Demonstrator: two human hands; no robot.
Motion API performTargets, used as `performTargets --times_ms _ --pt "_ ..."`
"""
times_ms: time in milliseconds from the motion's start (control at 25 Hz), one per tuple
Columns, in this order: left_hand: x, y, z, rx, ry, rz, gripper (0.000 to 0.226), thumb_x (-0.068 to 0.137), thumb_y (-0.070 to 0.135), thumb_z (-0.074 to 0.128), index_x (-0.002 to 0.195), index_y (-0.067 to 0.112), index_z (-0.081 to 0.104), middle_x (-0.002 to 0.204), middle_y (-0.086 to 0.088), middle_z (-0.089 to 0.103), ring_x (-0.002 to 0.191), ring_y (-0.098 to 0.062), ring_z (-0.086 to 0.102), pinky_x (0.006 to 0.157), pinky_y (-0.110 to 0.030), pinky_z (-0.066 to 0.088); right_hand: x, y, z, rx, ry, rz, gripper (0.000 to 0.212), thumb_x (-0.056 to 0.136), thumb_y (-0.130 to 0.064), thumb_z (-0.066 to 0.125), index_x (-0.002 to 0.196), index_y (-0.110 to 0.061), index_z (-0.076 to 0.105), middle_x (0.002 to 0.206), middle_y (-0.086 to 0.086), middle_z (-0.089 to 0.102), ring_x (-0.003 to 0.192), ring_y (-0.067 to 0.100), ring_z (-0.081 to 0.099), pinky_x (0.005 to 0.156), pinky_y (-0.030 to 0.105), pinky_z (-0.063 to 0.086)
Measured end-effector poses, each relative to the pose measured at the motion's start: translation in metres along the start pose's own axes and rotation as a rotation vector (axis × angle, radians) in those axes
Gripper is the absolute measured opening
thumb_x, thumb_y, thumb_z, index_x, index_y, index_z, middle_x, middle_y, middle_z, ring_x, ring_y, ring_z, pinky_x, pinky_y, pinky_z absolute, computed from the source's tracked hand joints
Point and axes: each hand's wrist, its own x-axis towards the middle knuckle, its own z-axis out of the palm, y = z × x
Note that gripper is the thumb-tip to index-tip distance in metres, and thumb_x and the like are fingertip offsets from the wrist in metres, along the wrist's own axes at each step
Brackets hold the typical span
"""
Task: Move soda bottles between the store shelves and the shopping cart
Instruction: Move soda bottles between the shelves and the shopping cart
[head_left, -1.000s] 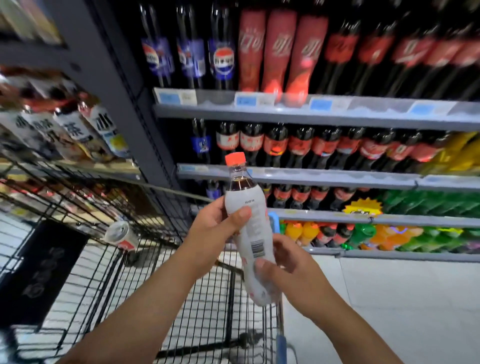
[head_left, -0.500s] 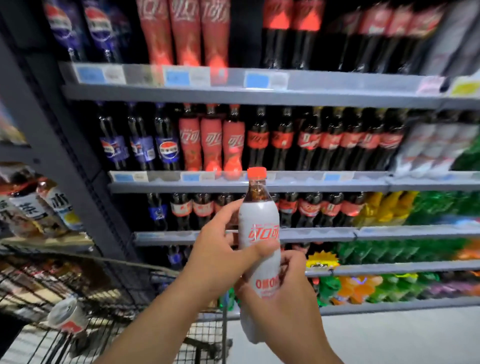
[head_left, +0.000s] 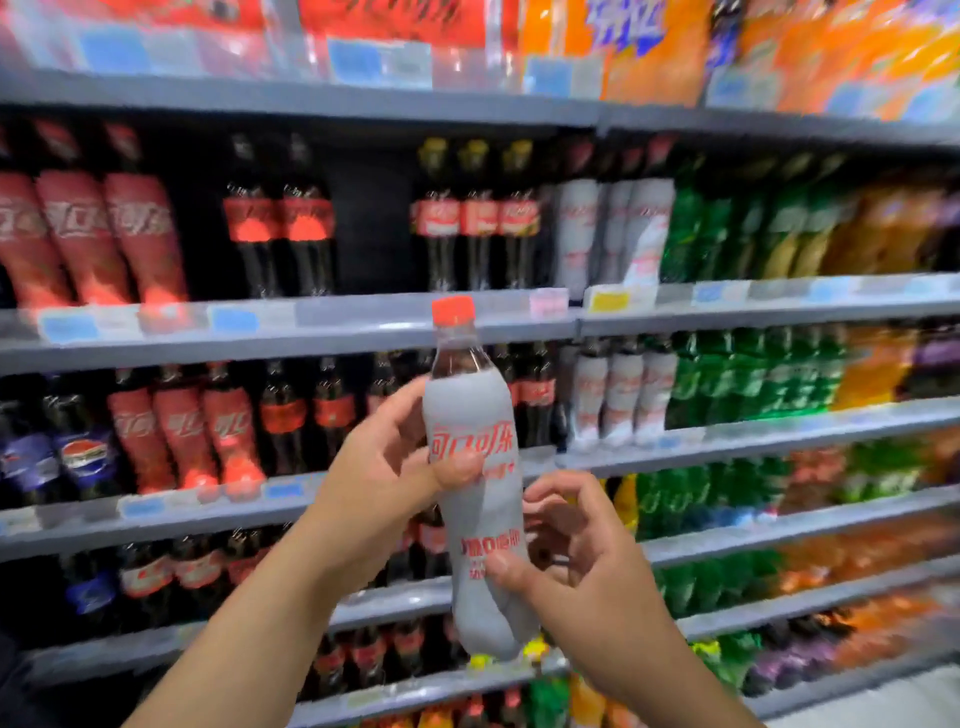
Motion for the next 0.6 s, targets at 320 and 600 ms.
performTargets --times_ms 320,600 --pt "0.111 0.013 0.093 0.165 -0.143 0.176 0.068 0.083 0.037 0.082 0.14 0.048 0.047 0.129 0.008 0.068 0.115 -0.016 0.067 0.089 -0.03 0.058 0.057 -0.042 -0.121 -0.064 0.121 -0.138 0.053 0.067 -0.02 0.09 0.097 -0.048 0.057 0.106 -0.009 0.075 0.095 0.015 0.075 0.074 0.029 0.061" --pt "0.216 -0.017 0.092 0.33 -0.061 0.34 0.083 0.077 0.043 0.084 0.143 0.058 0.036 0.124 0.016 0.069 0.114 -0.008 0.067 0.091 -0.03 0.058 0.172 -0.033 -0.164 -0.086 0.079 -0.143 0.054 0.083 0.002 0.078 0.092 -0.048 0.06 0.106 -0.013 0.075 0.099 0.008 0.074 0.079 0.02 0.058"
